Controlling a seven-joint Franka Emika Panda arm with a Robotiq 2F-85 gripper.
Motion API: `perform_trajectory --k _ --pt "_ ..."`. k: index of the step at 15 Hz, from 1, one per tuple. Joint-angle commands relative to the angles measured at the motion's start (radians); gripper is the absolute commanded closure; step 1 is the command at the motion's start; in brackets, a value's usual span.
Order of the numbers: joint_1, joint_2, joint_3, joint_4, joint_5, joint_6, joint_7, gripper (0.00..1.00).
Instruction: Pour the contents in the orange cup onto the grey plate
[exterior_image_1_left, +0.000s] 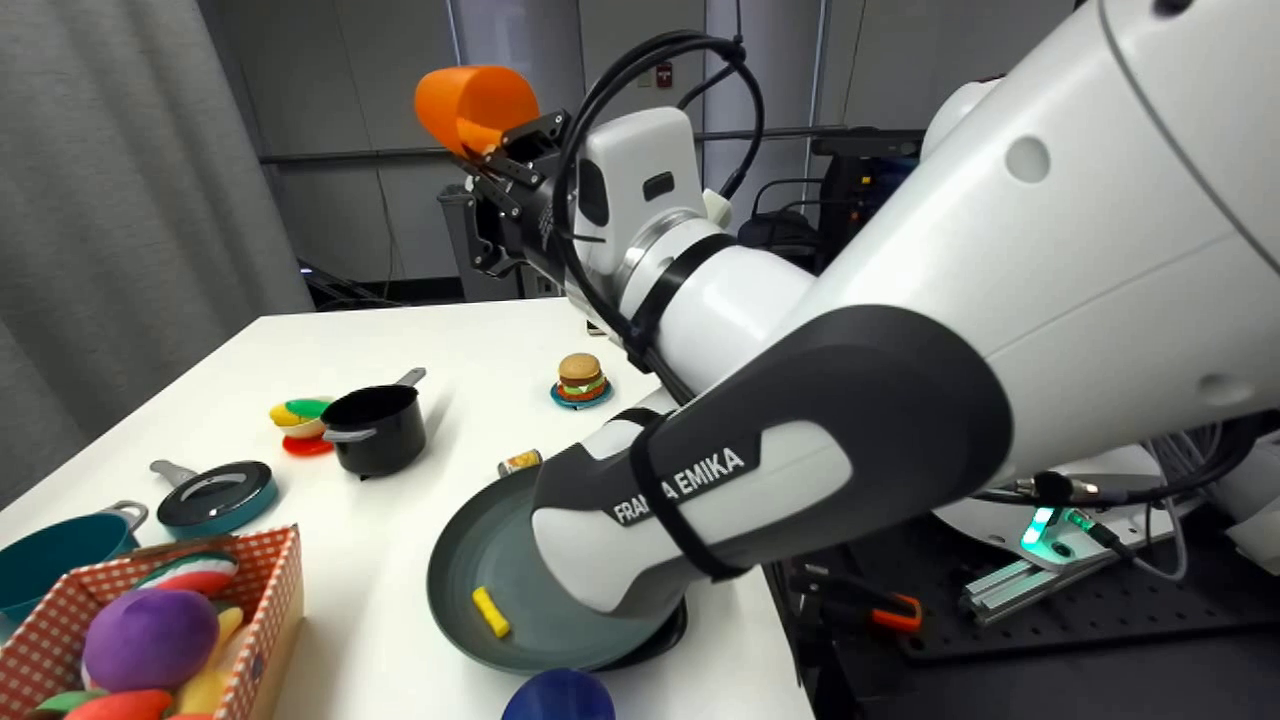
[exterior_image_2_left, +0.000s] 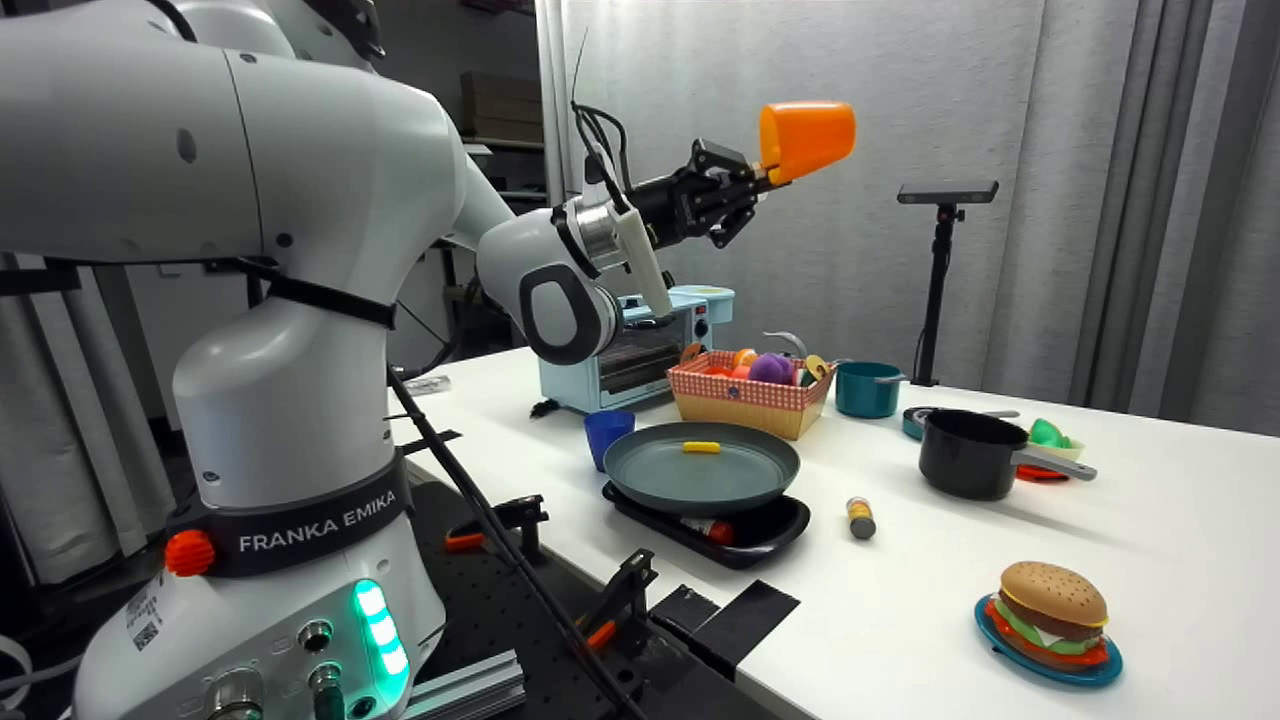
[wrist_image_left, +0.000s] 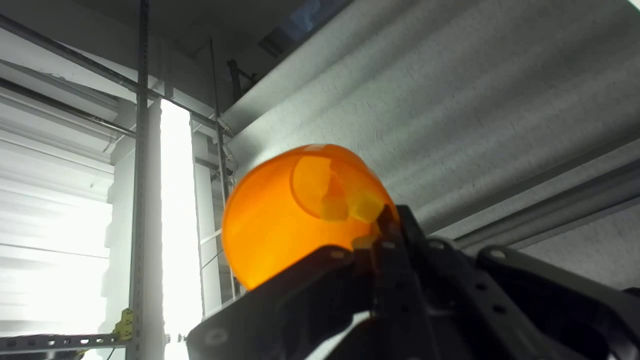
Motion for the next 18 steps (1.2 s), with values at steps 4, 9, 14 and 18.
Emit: perform_trajectory --k 4,9,14,18 --pt "-0.010 -0.020 0.002 0.003 0.029 0.026 0.011 0.99" --pt "-0.006 -0.025 0.003 0.003 0.029 0.026 0.017 0.99" --pt "-0.016 -0.040 0.018 0.003 0.020 0.026 0.030 0.99" --pt "-0.034 -0.078 0.038 0.003 0.006 0.026 0.049 0.99"
